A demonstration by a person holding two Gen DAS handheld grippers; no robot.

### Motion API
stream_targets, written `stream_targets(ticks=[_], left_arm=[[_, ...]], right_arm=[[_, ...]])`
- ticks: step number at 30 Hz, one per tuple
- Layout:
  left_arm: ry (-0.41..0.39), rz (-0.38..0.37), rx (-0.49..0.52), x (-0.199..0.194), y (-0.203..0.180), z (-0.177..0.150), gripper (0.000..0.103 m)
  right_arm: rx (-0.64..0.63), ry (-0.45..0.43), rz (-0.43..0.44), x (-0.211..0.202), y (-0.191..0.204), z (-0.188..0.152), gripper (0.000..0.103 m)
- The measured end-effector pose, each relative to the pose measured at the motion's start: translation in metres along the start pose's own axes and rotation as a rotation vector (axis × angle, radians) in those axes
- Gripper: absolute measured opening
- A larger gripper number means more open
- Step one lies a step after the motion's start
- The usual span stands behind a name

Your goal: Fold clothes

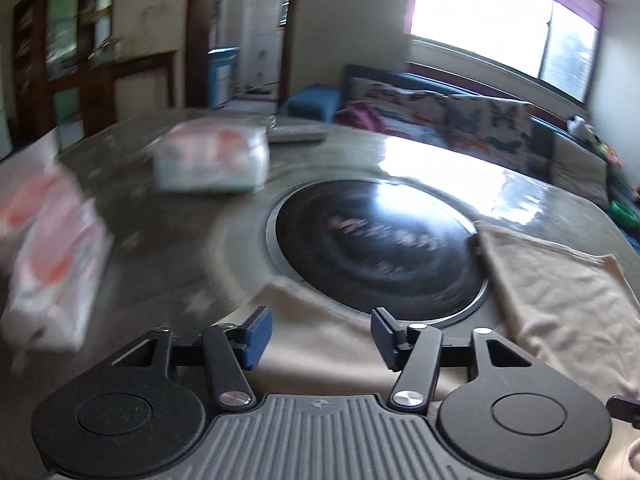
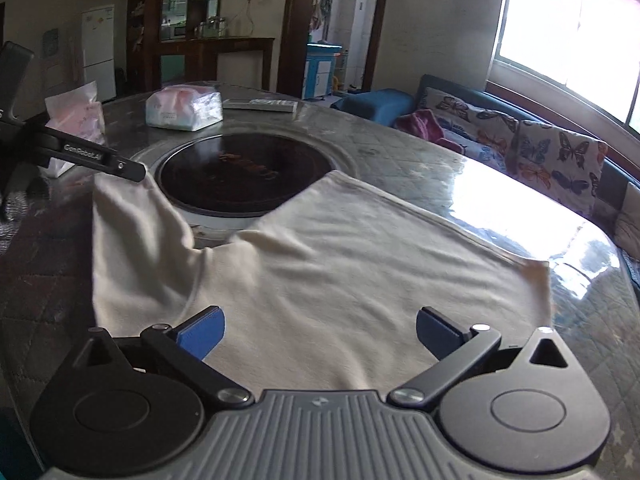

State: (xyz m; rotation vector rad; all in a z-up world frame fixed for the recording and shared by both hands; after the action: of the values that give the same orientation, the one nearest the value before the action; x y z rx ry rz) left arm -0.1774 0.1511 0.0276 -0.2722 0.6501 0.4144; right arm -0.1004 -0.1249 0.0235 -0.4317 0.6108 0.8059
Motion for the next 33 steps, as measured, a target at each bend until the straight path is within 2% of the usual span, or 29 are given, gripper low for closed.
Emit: stream_targets(ticks=[5, 10, 12, 14, 17, 21, 27, 28, 29, 33], left_arm=[[0.021, 0.028, -0.056, -0.005, 0.02, -0.015, 0.064], [0.008, 0.033, -0.051, -0.004, 0.017, -0.019, 0.063], [0.0, 0.044, -0.051, -0.002, 0.017, -0.019, 0.059], [-0.01, 0.058, -0.053, -0.001, 0.018, -0.018, 0.047], [-0.019, 0.077, -0.064, 0.001, 0.021, -0.017, 0.037], [-0.024, 0.102, -0.085, 0.003, 0.026, -0.015, 0.037], [-0.046, 0.129, -0.006, 0.01, 0.023, -0.015, 0.039], [-0.051, 0.128, -0.001, 0.01, 0.023, -0.014, 0.03], [-0.054, 0.12, 0.003, 0.011, 0.024, -0.014, 0.012], [-0.086, 0.148, -0.023, 0.003, 0.028, -0.01, 0.007]], right_arm=[[-0.065, 0.023, 0.029, 0.005, 0.029, -0.007, 0.103], [-0.123, 0.009, 0.018, -0.003, 0.045, -0.013, 0.103], [-0.123, 0.003, 0.016, -0.006, 0.045, -0.012, 0.103], [-0.114, 0.001, 0.017, -0.008, 0.044, -0.012, 0.103], [-0.106, 0.005, 0.014, -0.008, 0.044, -0.013, 0.103], [-0.095, -0.001, 0.023, -0.01, 0.044, -0.014, 0.103], [-0.112, 0.009, 0.034, -0.007, 0.05, -0.02, 0.103], [-0.109, 0.009, 0.035, -0.007, 0.049, -0.02, 0.103], [-0.105, 0.011, 0.036, -0.008, 0.049, -0.02, 0.103], [-0.102, 0.011, 0.037, -0.009, 0.048, -0.021, 0.103]])
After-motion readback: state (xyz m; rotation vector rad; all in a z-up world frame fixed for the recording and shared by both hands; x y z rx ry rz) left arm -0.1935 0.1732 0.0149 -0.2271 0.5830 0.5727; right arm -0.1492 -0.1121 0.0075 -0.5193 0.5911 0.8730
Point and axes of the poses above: each gripper's, at about its wrist camera, not at the fingertips, and x roughly the way its jaws point, y to its left, z to its top, the point moved 2 cm from there along x, roughly the way its jaws point, and after that the axes turned 1 degree about -z, right-handed, at the moved point
